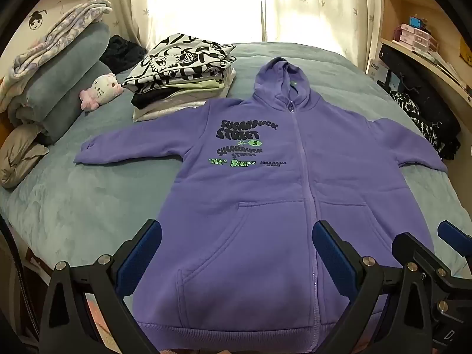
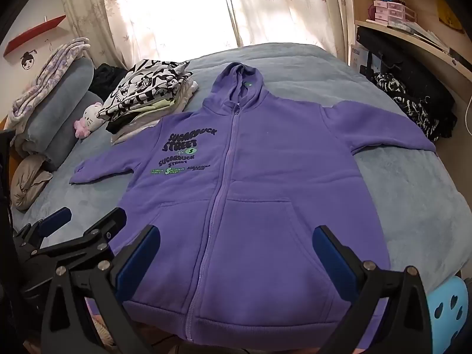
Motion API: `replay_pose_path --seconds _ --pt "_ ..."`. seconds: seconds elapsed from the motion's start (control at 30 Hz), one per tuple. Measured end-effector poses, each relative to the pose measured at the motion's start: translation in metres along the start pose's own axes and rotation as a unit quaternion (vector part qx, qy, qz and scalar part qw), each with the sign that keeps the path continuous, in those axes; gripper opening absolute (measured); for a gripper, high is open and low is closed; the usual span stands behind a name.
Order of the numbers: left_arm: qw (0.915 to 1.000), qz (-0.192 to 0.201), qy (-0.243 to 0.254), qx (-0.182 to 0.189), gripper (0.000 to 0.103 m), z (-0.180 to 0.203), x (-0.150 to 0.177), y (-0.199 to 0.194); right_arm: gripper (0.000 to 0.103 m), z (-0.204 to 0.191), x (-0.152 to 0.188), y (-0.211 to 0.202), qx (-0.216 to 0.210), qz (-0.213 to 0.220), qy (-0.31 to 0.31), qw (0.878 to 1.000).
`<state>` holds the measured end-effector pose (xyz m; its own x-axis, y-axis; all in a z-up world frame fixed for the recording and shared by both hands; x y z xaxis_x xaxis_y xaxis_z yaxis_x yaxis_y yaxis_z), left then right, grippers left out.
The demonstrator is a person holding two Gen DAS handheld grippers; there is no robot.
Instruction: Fold large clothes
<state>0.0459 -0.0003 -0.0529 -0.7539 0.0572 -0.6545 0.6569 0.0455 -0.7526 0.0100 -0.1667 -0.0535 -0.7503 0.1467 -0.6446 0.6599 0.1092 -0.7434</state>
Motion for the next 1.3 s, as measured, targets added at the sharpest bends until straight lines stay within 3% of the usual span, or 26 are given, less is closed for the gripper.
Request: replay_pose_path --seconds 0.47,1.3 --pt "1.0000 -0.007 0.006 0.002 0.101 -0.009 0.018 0.000 0.103 -0.002 0.004 -0.001 0.003 0.003 -0.001 1.000" --pt "0.9998 -0.021 -0.001 0.003 0.100 -0.008 0.012 0.004 0.103 -0.006 0.005 -0.005 0.009 0.007 -0.010 1.000"
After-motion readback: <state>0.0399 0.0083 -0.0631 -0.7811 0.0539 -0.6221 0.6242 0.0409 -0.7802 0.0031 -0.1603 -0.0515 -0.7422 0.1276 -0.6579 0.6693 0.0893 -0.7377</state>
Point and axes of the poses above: each gripper's, at about its wrist camera, not at the fingertips, and y roughly the way its jaws point, z to its right, x to its underside, the point moved 7 cm from there along y, roughly the way its jaws point, and after that the axes turned 3 degrees about -x, right-handed, at the moved point
